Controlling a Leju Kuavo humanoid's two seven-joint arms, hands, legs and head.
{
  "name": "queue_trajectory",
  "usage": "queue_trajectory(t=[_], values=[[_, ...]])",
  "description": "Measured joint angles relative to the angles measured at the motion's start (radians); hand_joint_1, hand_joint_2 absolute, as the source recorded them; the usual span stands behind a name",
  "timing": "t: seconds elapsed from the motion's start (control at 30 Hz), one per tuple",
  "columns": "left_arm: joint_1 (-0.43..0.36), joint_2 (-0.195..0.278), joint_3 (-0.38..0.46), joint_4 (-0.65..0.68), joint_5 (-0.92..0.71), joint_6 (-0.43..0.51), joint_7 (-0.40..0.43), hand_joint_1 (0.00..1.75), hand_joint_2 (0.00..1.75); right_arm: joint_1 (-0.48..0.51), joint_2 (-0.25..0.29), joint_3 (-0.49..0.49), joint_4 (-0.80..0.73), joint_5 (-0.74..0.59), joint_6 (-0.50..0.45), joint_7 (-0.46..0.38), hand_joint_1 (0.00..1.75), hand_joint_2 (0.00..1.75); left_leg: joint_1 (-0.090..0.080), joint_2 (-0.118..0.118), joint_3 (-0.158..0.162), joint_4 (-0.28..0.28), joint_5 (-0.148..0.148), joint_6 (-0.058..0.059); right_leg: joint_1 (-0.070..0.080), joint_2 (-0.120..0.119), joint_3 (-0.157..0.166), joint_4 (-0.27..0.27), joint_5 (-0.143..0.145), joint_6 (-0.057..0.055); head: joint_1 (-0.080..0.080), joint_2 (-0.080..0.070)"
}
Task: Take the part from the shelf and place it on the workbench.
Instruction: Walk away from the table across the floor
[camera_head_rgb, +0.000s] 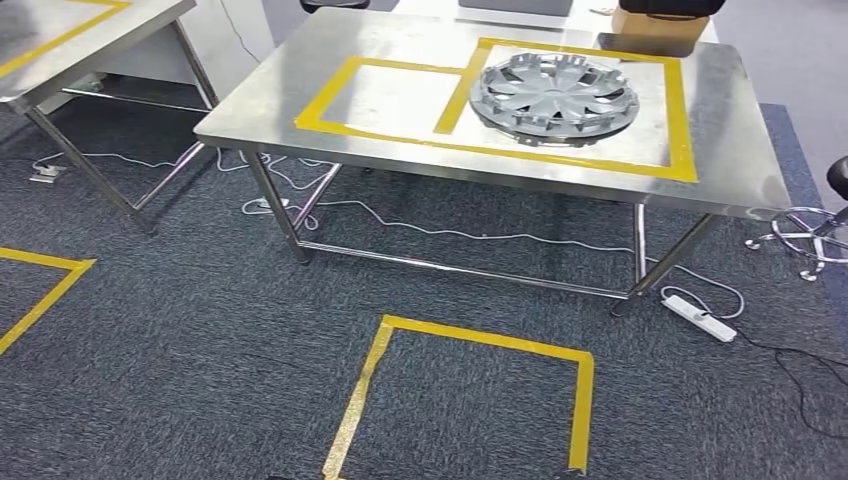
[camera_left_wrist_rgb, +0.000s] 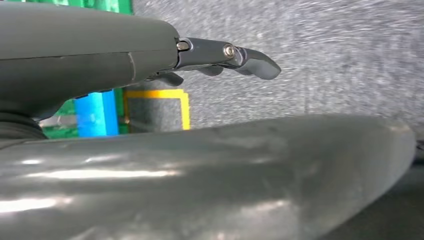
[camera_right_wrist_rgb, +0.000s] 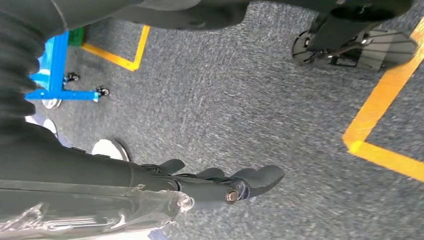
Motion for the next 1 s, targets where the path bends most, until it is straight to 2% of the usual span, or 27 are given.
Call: queue_trajectory(t=[0.03,0.1,0.13,0.17,0.2,0.23,0.27,0.3,0.33,0.4,0.47,0.5,0.57,0.6,0.63,0.67,0.7,0.73,0.77,0.8,0.83,0.9,0.93,0.97,1.0], values=[[0.001,0.000,0.000,0.000,0.000,0.000,0.000,0.00,0.00,0.000,0.000,0.000,0.000,0.000,0.000,-0.002,0.00,1.75,0.002,-0.012,-0.001,-0.001,0.003,0.006,-0.003,0.025,-0.013,0.032,-0.023,0.005,0.002,0.000],[0.000,-0.001,0.000,0.000,0.000,0.002,0.000,0.00,0.00,0.002,0.000,0.000,0.000,-0.001,-0.002,-0.005,0.00,1.75,0.004,-0.036,-0.004,-0.002,0.007,0.015,-0.005,0.082,-0.069,0.157,-0.090,0.009,0.008,0.000],[-0.001,-0.001,0.000,0.000,0.000,0.003,-0.001,0.00,0.00,0.004,0.000,0.000,0.000,-0.004,-0.003,-0.008,0.00,1.75,0.003,-0.049,-0.005,-0.002,0.008,0.018,-0.005,0.095,-0.102,0.227,-0.118,0.010,0.009,0.000],[-0.001,-0.001,0.000,0.000,0.000,0.005,-0.002,0.00,0.00,0.005,0.000,0.000,0.000,-0.008,-0.004,-0.011,0.00,1.75,0.003,-0.064,-0.006,-0.002,0.009,0.019,-0.004,0.100,-0.126,0.275,-0.131,0.009,0.010,0.000],[0.000,-0.001,0.000,0.000,0.001,0.006,-0.002,0.00,0.00,0.006,0.000,0.000,0.000,-0.012,-0.005,-0.015,0.00,1.75,0.002,-0.079,-0.006,-0.002,0.010,0.019,-0.004,0.104,-0.134,0.286,-0.123,0.008,0.011,0.000],[0.001,-0.001,0.000,0.000,0.002,0.008,-0.003,0.00,0.00,0.007,0.000,-0.001,0.000,-0.017,-0.005,-0.019,0.00,1.75,0.002,-0.094,-0.006,-0.002,0.011,0.018,-0.005,0.108,-0.122,0.257,-0.096,0.006,0.011,0.000],[0.002,-0.001,0.000,0.000,0.002,0.009,-0.003,0.00,0.00,0.007,0.000,-0.001,0.000,-0.020,-0.005,-0.022,0.00,1.75,0.002,-0.110,-0.006,-0.001,0.013,0.016,-0.006,0.119,-0.095,0.196,-0.059,0.004,0.011,0.000],[0.001,-0.001,0.000,0.000,0.003,0.009,-0.003,0.00,0.00,0.006,0.000,-0.002,0.000,-0.023,-0.005,-0.026,0.00,1.75,0.002,-0.124,-0.006,-0.001,0.014,0.013,-0.008,0.144,-0.063,0.124,-0.025,0.002,0.011,0.000],[0.000,-0.001,0.000,0.000,0.003,0.009,-0.003,0.00,0.00,0.006,0.000,-0.003,0.000,-0.025,-0.005,-0.029,0.00,1.75,0.001,-0.136,-0.009,0.002,0.015,0.009,-0.012,0.168,-0.035,0.060,-0.003,-0.001,0.011,0.000],[-0.003,-0.001,0.000,0.000,0.006,0.010,-0.003,0.00,0.00,0.005,0.000,-0.005,0.000,-0.027,-0.005,-0.034,0.00,1.75,0.001,-0.157,-0.018,0.006,0.018,-0.002,-0.015,0.197,-0.009,0.004,0.007,-0.006,0.011,0.000],[-0.001,0.000,0.000,0.000,0.009,0.010,-0.003,0.00,0.00,0.005,0.000,-0.006,0.001,-0.027,-0.005,-0.037,0.00,1.75,0.005,-0.177,-0.025,0.004,0.024,-0.015,-0.012,0.182,-0.007,0.002,0.008,-0.015,0.011,0.000],[0.000,0.000,0.001,0.000,0.010,0.011,-0.003,0.00,0.00,0.004,0.000,-0.006,0.001,-0.027,-0.005,-0.037,0.00,1.75,0.005,-0.172,-0.028,0.008,0.022,-0.019,-0.011,0.170,-0.007,0.000,0.010,-0.021,0.010,0.000],[0.001,0.000,0.001,0.000,0.012,0.011,-0.003,0.00,0.00,0.003,0.000,-0.006,0.001,-0.028,-0.005,-0.039,0.00,1.75,0.003,-0.126,-0.054,0.059,-0.015,-0.027,-0.012,0.144,-0.006,-0.004,0.015,-0.033,0.004,0.000],[0.001,-0.001,0.001,0.000,0.013,0.011,-0.003,0.00,0.00,0.003,0.000,-0.006,0.001,-0.029,-0.005,-0.039,0.00,1.75,0.001,-0.093,-0.080,0.115,-0.049,-0.030,-0.011,0.129,-0.006,-0.006,0.016,-0.037,0.000,0.000],[0.000,-0.001,0.001,0.000,0.013,0.011,-0.004,0.00,0.00,0.005,0.000,-0.006,0.001,-0.030,-0.004,-0.039,0.00,1.75,0.001,-0.071,-0.111,0.181,-0.085,-0.033,-0.010,0.114,-0.007,-0.006,0.016,-0.039,-0.003,0.000],[-0.001,-0.001,0.001,0.000,0.013,0.011,-0.004,0.00,0.00,0.007,0.000,-0.006,0.001,-0.031,-0.004,-0.039,0.00,1.75,0.001,-0.061,-0.139,0.241,-0.111,-0.035,-0.008,0.098,-0.008,-0.006,0.015,-0.040,-0.003,0.000],[0.000,-0.001,0.001,0.000,0.014,0.011,-0.004,0.00,0.00,0.008,0.000,-0.006,0.001,-0.032,-0.004,-0.039,0.00,1.75,0.002,-0.056,-0.155,0.276,-0.119,-0.036,-0.007,0.081,-0.008,-0.006,0.014,-0.041,-0.003,0.000],[0.001,-0.001,0.001,0.000,0.016,0.012,-0.005,0.00,0.00,0.008,0.000,-0.006,0.001,-0.034,-0.004,-0.039,0.00,1.75,0.002,-0.053,-0.153,0.276,-0.109,-0.035,-0.006,0.065,-0.008,-0.006,0.014,-0.041,-0.003,0.000],[0.002,0.000,0.001,0.000,0.017,0.012,-0.005,0.00,0.00,0.007,0.000,-0.007,0.001,-0.035,-0.004,-0.039,0.00,1.75,0.002,-0.048,-0.132,0.242,-0.083,-0.034,-0.006,0.051,-0.008,-0.005,0.013,-0.041,-0.003,0.000],[0.002,0.000,0.002,0.000,0.019,0.013,-0.005,0.00,0.00,0.005,0.000,-0.007,0.001,-0.036,-0.004,-0.039,0.00,1.75,0.001,-0.032,-0.097,0.182,-0.051,-0.031,-0.006,0.039,-0.006,-0.005,0.012,-0.039,-0.003,0.000],[0.001,-0.001,0.002,0.000,0.020,0.014,-0.005,0.00,0.00,0.004,0.000,-0.007,0.001,-0.037,-0.003,-0.039,0.00,1.75,-0.001,-0.002,-0.058,0.117,-0.025,-0.029,-0.003,0.028,-0.005,-0.004,0.009,-0.036,-0.004,0.000],[-0.003,-0.002,0.002,0.000,0.021,0.014,-0.005,0.00,0.00,0.004,0.000,-0.007,0.001,-0.037,-0.003,-0.038,0.00,1.75,-0.006,0.038,-0.011,0.030,-0.005,-0.019,0.004,0.006,-0.002,-0.001,0.003,-0.027,-0.003,0.000],[-0.004,-0.003,0.002,0.000,0.021,0.014,-0.005,0.00,0.00,0.004,0.000,-0.008,0.001,-0.038,-0.003,-0.038,0.00,1.75,-0.008,0.041,-0.006,0.015,-0.006,-0.014,0.007,-0.006,-0.001,0.000,0.001,-0.022,-0.003,0.000],[-0.004,-0.003,0.002,0.000,0.022,0.014,-0.005,0.00,0.00,0.004,0.000,-0.010,0.001,-0.038,-0.002,-0.037,0.00,1.75,-0.009,0.027,-0.007,0.011,-0.007,-0.007,0.007,-0.018,0.001,0.000,-0.001,-0.018,-0.002,0.000],[-0.002,-0.003,0.003,0.000,0.022,0.014,-0.005,0.00,0.00,0.003,0.000,-0.011,0.001,-0.038,-0.001,-0.037,0.00,1.75,-0.008,0.015,-0.008,0.009,-0.005,-0.002,0.005,-0.017,0.003,0.002,-0.005,-0.012,-0.001,0.000]])
